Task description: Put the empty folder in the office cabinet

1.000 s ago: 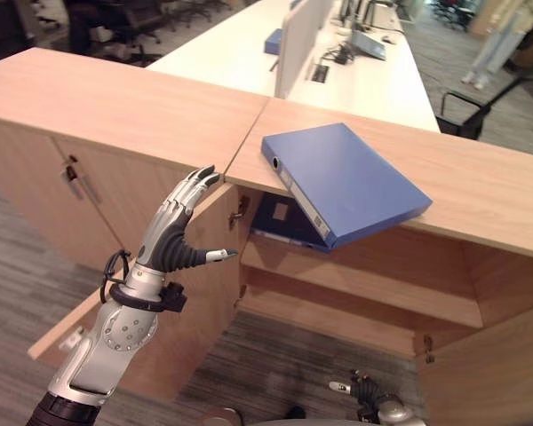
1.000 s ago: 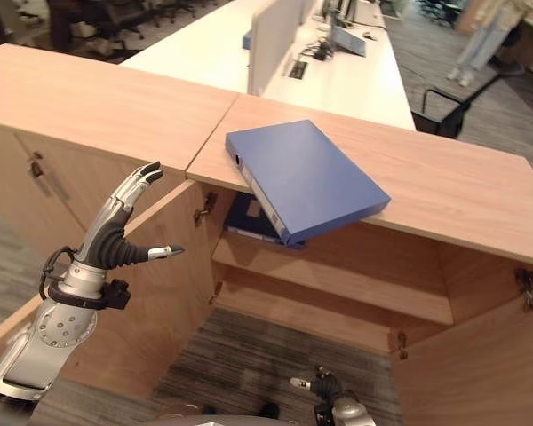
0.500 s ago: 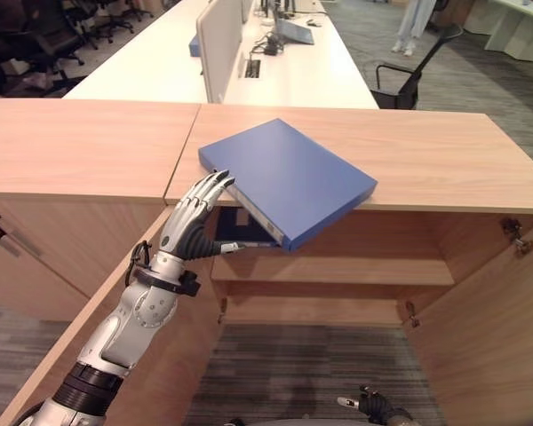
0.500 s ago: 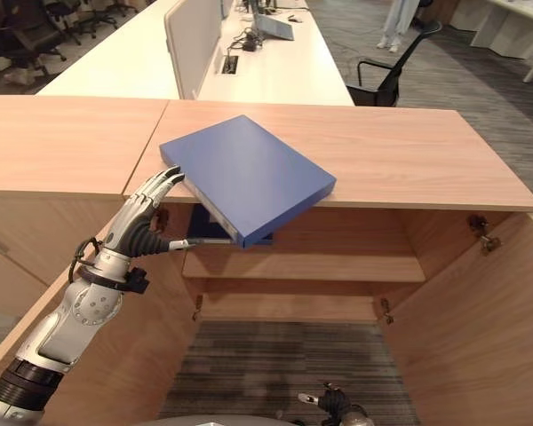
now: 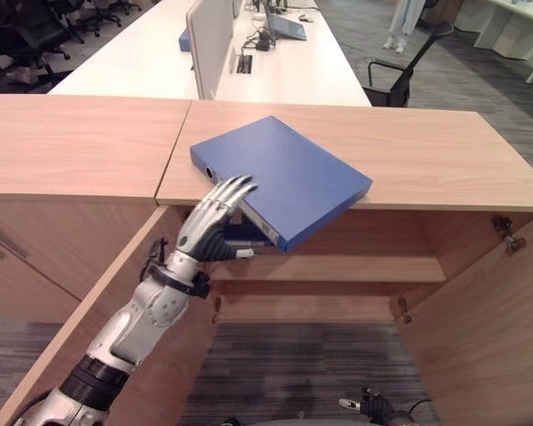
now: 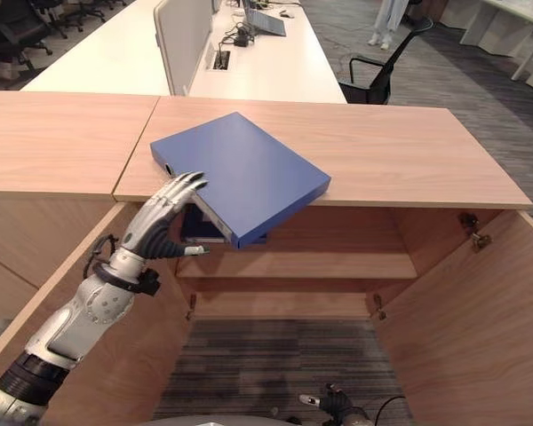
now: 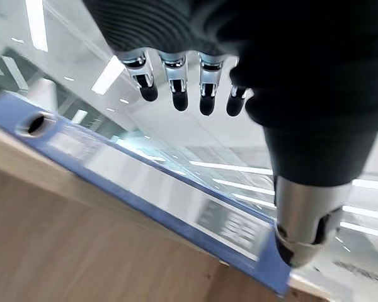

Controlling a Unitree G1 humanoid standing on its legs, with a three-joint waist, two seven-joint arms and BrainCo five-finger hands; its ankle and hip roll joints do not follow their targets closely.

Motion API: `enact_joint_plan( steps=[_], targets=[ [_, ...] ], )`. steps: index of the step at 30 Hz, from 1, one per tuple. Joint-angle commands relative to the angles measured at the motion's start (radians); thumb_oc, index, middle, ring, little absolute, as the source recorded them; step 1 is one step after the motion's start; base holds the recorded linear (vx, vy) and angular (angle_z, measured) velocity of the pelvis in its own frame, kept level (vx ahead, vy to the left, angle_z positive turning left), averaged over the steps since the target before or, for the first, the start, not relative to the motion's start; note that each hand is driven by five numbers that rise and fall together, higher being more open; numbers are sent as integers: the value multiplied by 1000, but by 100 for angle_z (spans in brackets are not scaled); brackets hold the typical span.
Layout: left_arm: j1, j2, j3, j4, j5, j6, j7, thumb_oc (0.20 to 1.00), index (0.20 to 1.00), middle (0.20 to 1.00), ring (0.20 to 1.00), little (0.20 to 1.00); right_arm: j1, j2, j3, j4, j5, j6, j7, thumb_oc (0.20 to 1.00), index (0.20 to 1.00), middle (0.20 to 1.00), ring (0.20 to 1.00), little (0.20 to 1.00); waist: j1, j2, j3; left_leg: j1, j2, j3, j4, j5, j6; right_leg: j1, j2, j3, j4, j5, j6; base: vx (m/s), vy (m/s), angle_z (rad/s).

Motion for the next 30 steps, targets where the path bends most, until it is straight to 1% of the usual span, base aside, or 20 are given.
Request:
enact_joint_plan(
  steps=[1,8,13,14,18,20,23,24,25,26,27,29,30],
  targets=[
    [-65,21,6,-5,50,-23,26,1000,1000,1000,1000,1000,-30,1,10,23,-28,-18,-10,1000,1000,1000,1000,1000,-21,-12,-17,-1,-4,-49,-22,-50,-10,25,-5,-12,44,-84,58,13,2,-6],
    [-87,43,-24,44,120,-13,34,1000,1000,1000,1000,1000,-26,-5,6,33,-27,-16,-11,1000,1000,1000,1000,1000,-31,-10,-19,5,-7,-38,-22,-55,-6,20,-4,-4,49,-80,61,9,1,-2],
    [-146,76,-74,114,236,12,62,1000,1000,1000,1000,1000,-24,-13,8,33,-29,-17,-14,1000,1000,1000,1000,1000,-44,-6,-24,8,-7,-29,-22,-59,-3,16,-4,7,50,-75,64,5,6,-7],
    [-154,73,-82,123,240,12,69,1000,1000,1000,1000,1000,-25,-12,5,34,-29,-17,-14,1000,1000,1000,1000,1000,-41,-7,-23,7,-7,-28,-22,-59,-3,16,-4,7,50,-74,64,3,15,-13],
    [-221,119,-147,193,359,36,77,1000,1000,1000,1000,1000,-27,-24,1,46,-32,-18,-17,1000,1000,1000,1000,1000,-51,-1,-28,11,-10,-19,-23,-65,1,11,-4,20,53,-69,67,4,21,-8],
    [-243,135,-175,243,420,58,88,1000,1000,1000,1000,1000,-26,-30,0,53,-35,-17,-20,1000,1000,1000,1000,1000,-54,-1,-30,15,-10,-13,-23,-66,3,12,-5,22,54,-66,69,0,19,-7],
    [-284,133,-215,307,468,78,108,1000,1000,1000,1000,1000,-24,-36,1,57,-35,-18,-22,1000,1000,1000,1000,1000,-60,-1,-30,19,-11,-9,-23,-68,4,13,-3,25,54,-64,70,0,0,0],
    [-318,129,-249,345,493,87,118,1000,1000,1000,1000,1000,-26,-39,4,58,-34,-19,-21,1000,1000,1000,1000,1000,-65,1,-29,22,-11,-5,-23,-68,4,13,-3,27,54,-64,70,0,0,0],
    [-338,127,-253,382,516,115,152,1000,1000,1000,1000,1000,-25,-36,4,60,-33,-21,-24,1000,1000,1000,1000,1000,-65,0,-30,23,-11,-1,-23,-69,4,13,-2,28,53,-63,71,-7,5,-7],
    [-336,122,-243,394,519,131,169,1000,1000,1000,1000,1000,-22,-34,3,58,-31,-22,-24,1000,1000,1000,1000,1000,-65,0,-29,23,-11,1,-23,-69,5,13,-2,28,53,-62,71,-10,-2,-11],
    [-330,108,-217,413,524,162,200,1000,1000,1000,1000,1000,-19,-29,0,57,-30,-23,-30,1000,1000,1000,1000,1000,-66,-5,-29,24,-11,3,-23,-70,5,12,-2,30,54,-60,72,-8,-3,-16],
    [-321,84,-186,434,529,200,224,1000,1000,1000,1000,1000,-17,-25,1,61,-28,-22,-38,1000,1000,1000,1000,1000,-70,-8,-29,26,-10,3,-23,-70,6,14,-3,32,54,-58,71,-3,-12,-11],
    [-327,70,-186,458,539,217,230,1000,1000,1000,1000,1000,-19,-23,1,61,-26,-22,-40,1000,1000,1000,1000,1000,-72,-9,-28,28,-11,3,-23,-71,6,15,-2,32,55,-57,71,0,0,0]
  ],
)
